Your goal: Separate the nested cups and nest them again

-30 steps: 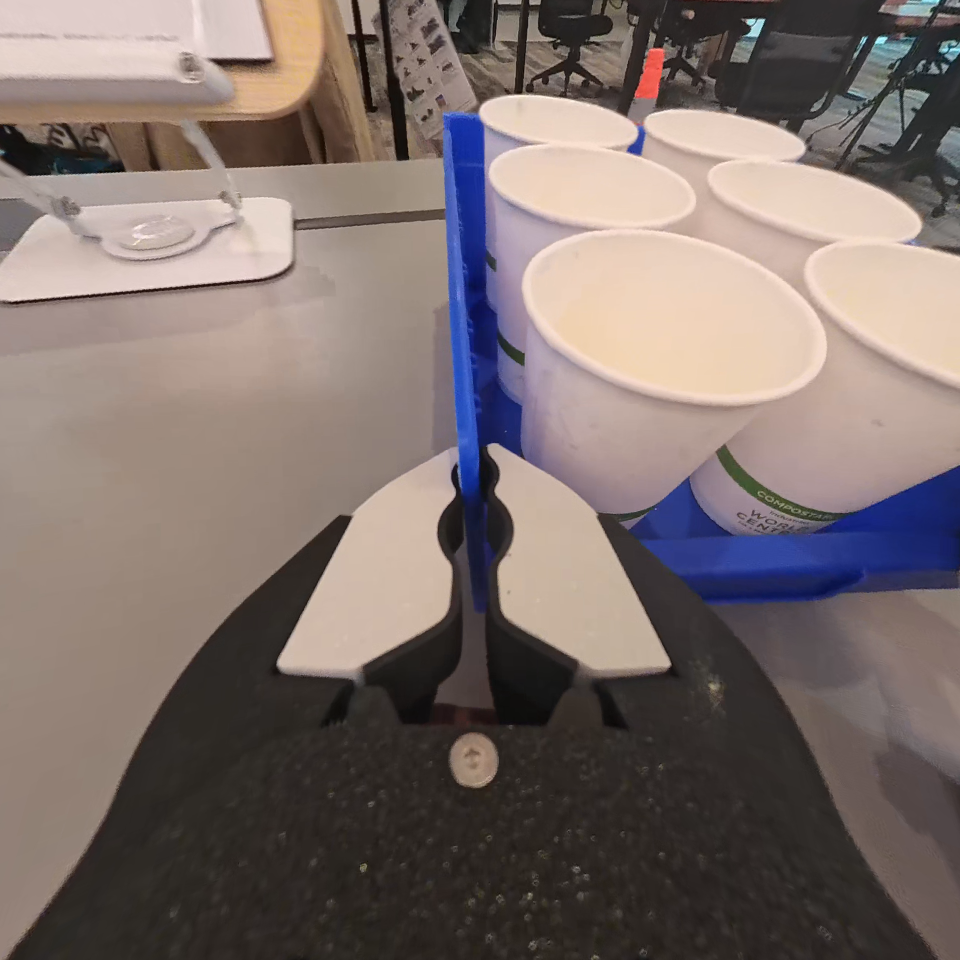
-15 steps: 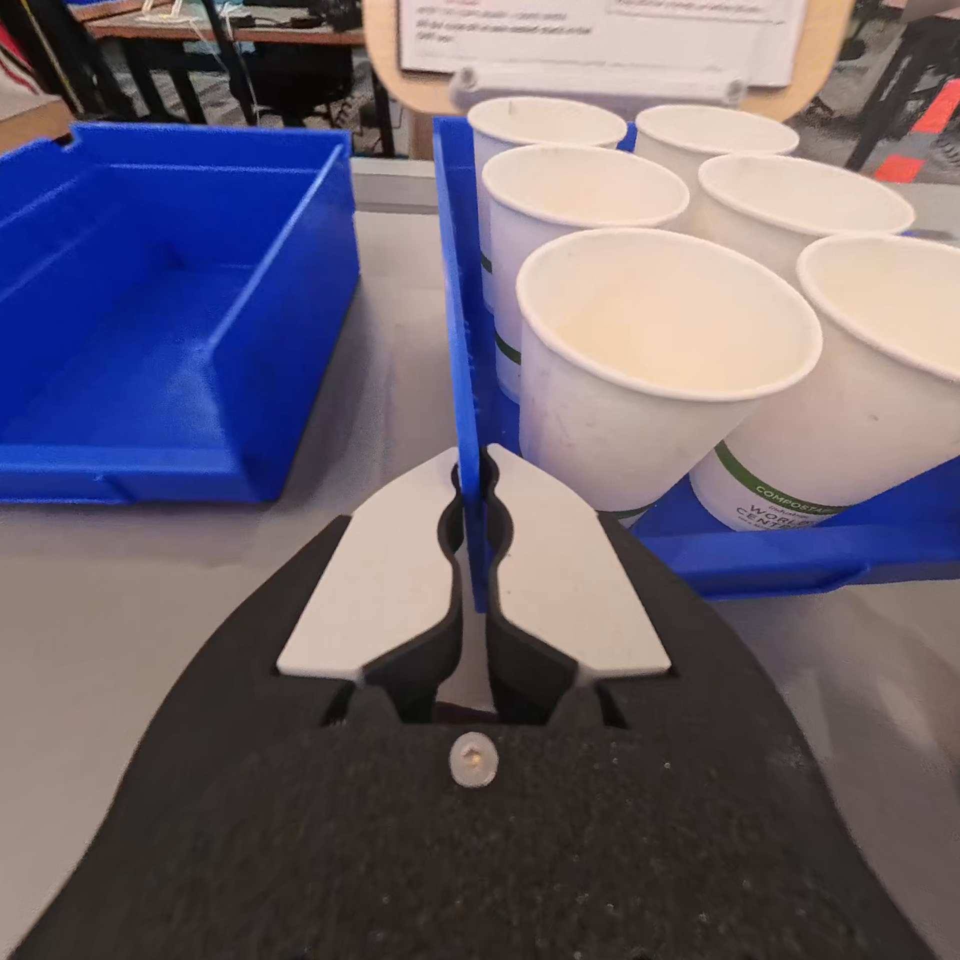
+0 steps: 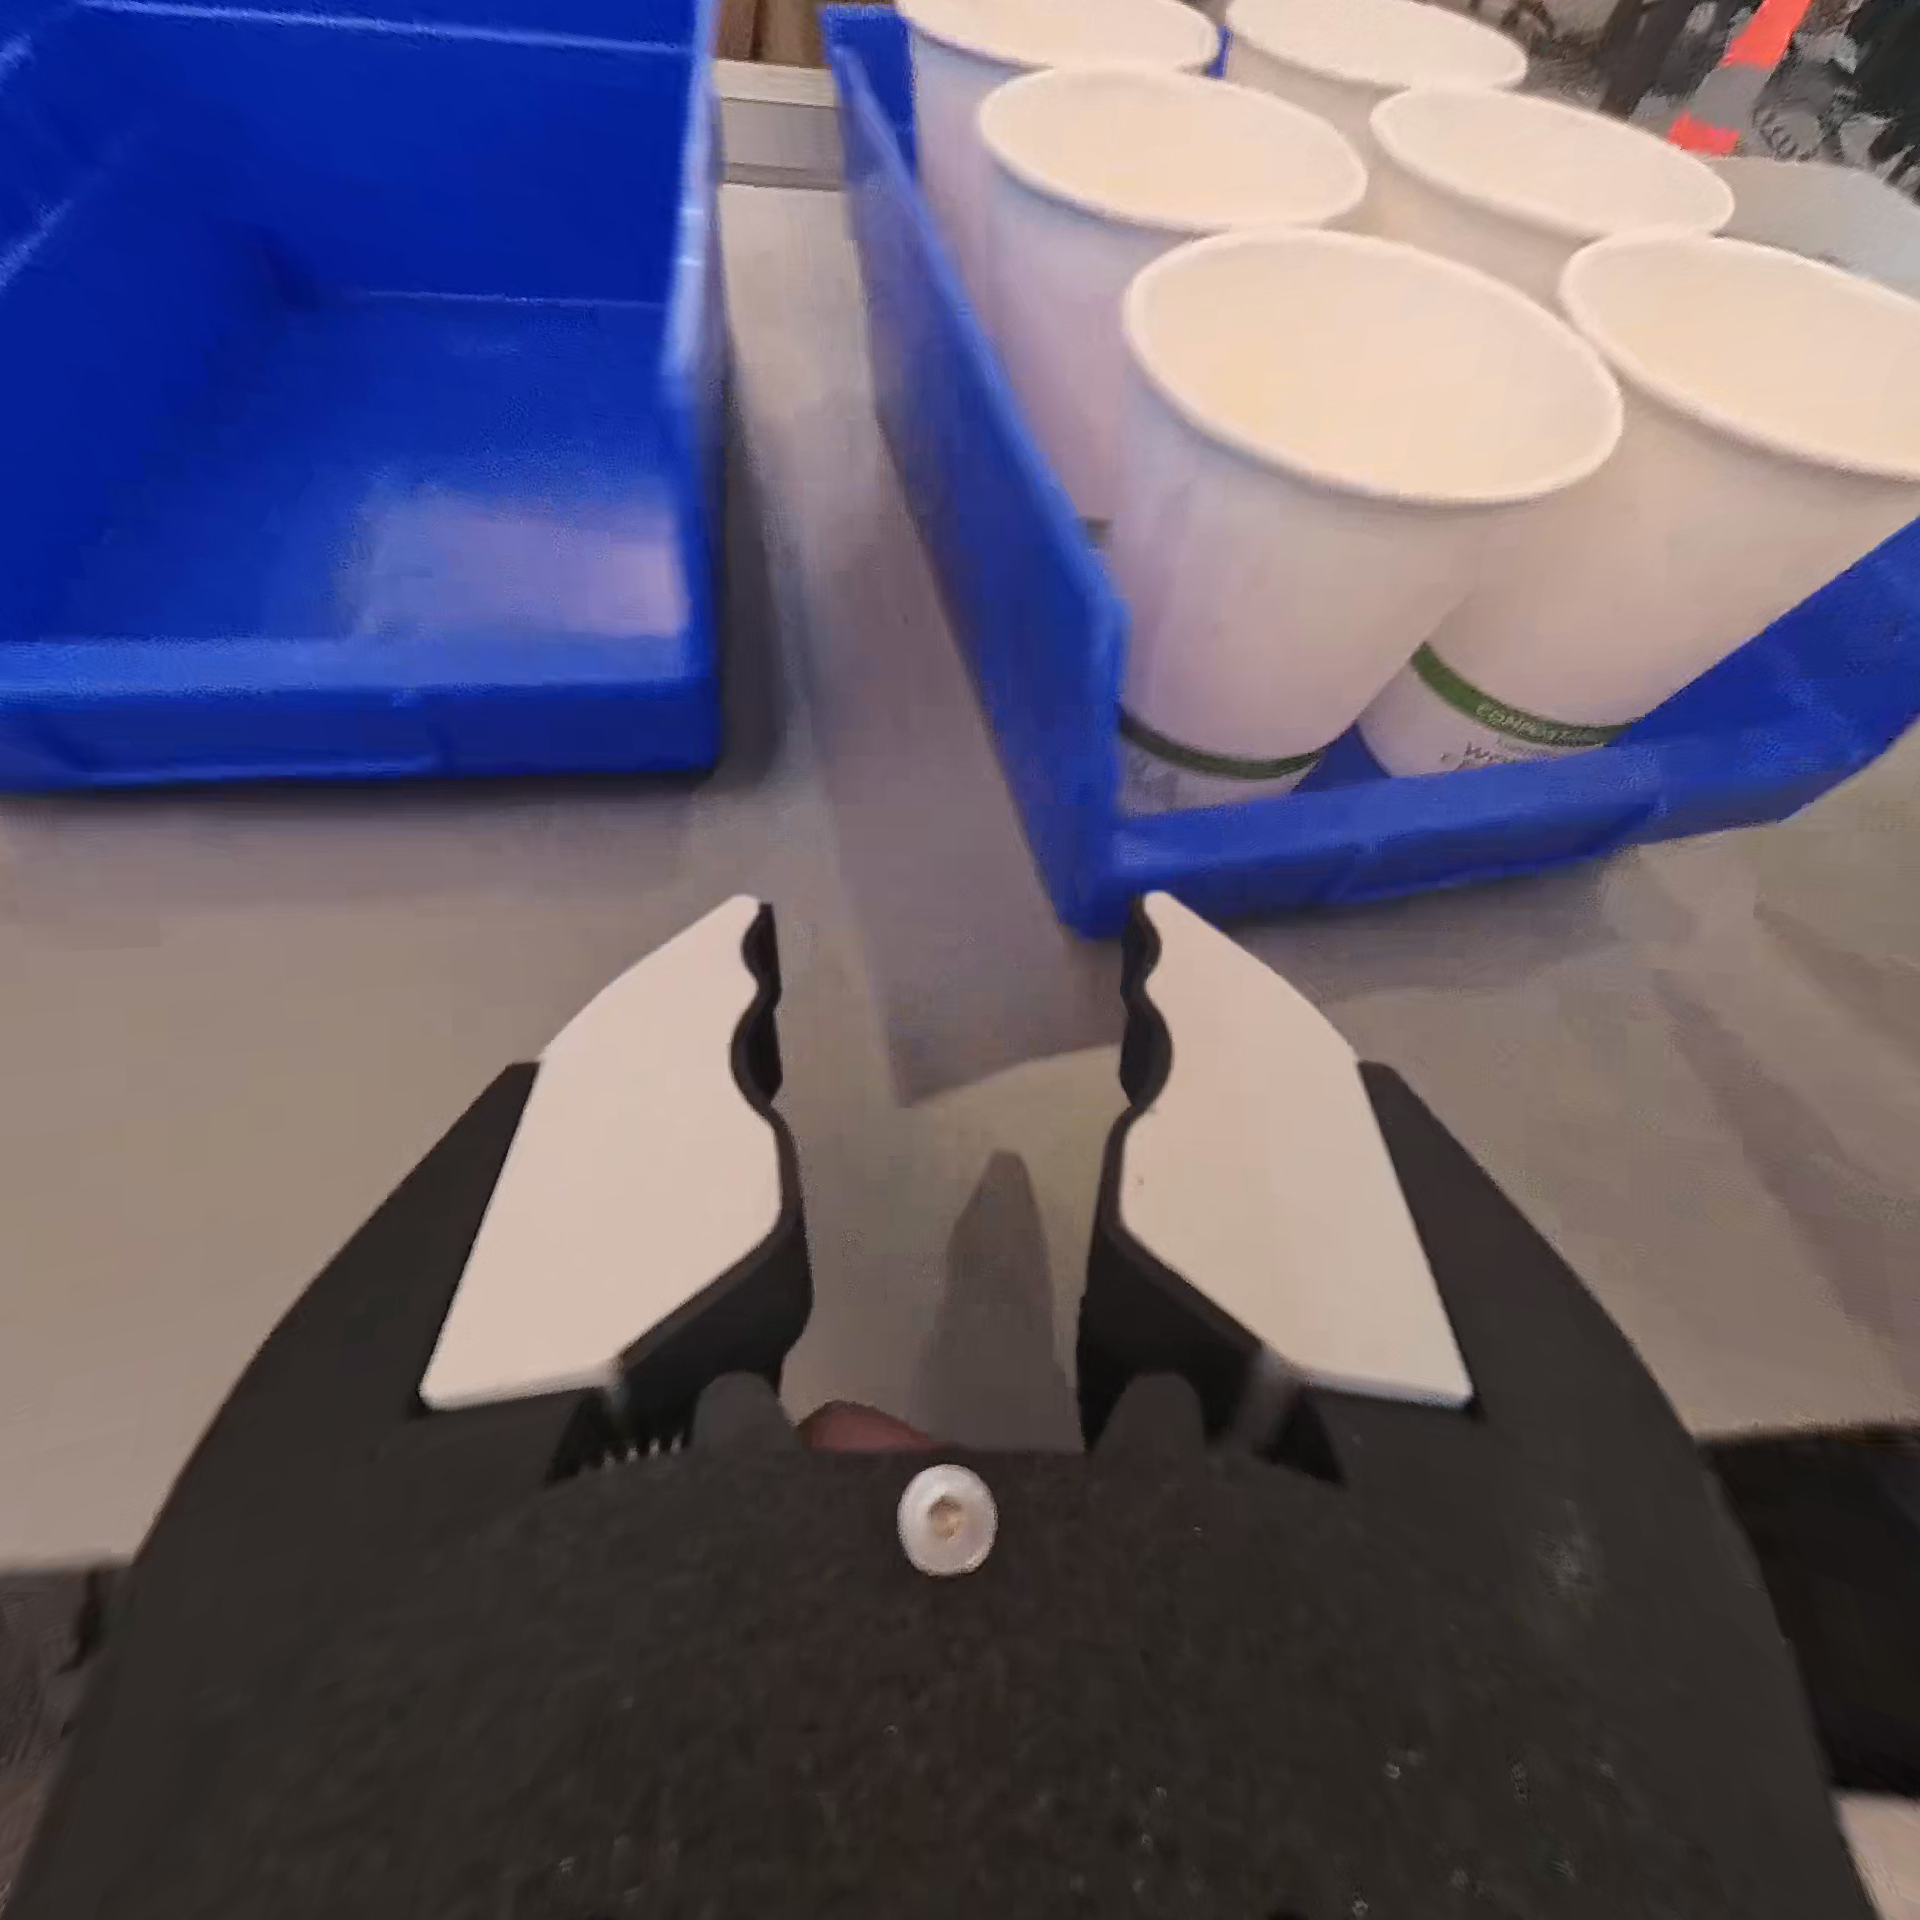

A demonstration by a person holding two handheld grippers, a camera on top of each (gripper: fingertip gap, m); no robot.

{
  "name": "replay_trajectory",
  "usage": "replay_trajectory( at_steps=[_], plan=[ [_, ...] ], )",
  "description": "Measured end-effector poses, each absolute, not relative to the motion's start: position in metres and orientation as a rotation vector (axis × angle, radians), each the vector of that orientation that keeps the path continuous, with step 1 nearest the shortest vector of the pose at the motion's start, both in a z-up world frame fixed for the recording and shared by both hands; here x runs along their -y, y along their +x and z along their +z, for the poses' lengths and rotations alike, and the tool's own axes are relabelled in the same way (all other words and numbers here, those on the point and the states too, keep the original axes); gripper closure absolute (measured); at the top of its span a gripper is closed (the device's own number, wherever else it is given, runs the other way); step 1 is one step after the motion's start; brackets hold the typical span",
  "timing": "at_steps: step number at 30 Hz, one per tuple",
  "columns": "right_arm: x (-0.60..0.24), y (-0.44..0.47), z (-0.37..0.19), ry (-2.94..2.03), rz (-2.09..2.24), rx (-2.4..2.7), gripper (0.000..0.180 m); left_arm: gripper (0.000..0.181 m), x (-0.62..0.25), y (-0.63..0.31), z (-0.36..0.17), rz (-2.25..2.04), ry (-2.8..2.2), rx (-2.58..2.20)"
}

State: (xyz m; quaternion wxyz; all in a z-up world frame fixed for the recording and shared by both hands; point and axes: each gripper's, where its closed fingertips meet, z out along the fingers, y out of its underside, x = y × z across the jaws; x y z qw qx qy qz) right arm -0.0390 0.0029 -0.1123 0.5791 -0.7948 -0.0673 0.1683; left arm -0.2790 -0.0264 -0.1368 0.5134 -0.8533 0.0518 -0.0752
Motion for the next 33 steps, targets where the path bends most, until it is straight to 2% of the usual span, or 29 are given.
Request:
replay_trajectory(
  at_steps=[5,12,15,18,20,22,27,33],
  plan=[
    [0.035,-0.018,-0.108,-1.843,0.462,0.23,0.149,0.121,0.041,-0.372,-0.107,-0.303,-1.989,0.082],
    [0.051,-0.047,-0.136,-1.95,0.543,0.419,0.154,0.118,-0.058,-0.515,-0.106,-0.063,-1.988,0.179],
    [0.054,-0.069,-0.133,-1.934,0.551,0.492,0.155,0.12,-0.087,-0.535,-0.126,-0.108,-2.062,0.183],
    [0.054,-0.098,-0.13,-1.911,0.585,0.535,0.156,0.133,-0.1,-0.537,-0.14,-0.153,-2.098,0.152],
    [0.056,-0.123,-0.132,-1.916,0.63,0.582,0.156,0.151,-0.101,-0.532,-0.141,-0.201,-2.1,0.138],
    [0.059,-0.151,-0.133,-1.904,0.679,0.638,0.155,0.176,-0.096,-0.526,-0.141,-0.209,-2.116,0.121],
    [0.059,-0.217,-0.139,-1.884,0.723,0.753,0.155,0.178,-0.048,-0.529,-0.141,-0.012,-2.115,0.164],
    [0.051,-0.283,-0.117,-1.852,0.724,0.711,0.142,0.178,0.05,-0.525,-0.14,0.129,-2.078,0.29]
  ],
)
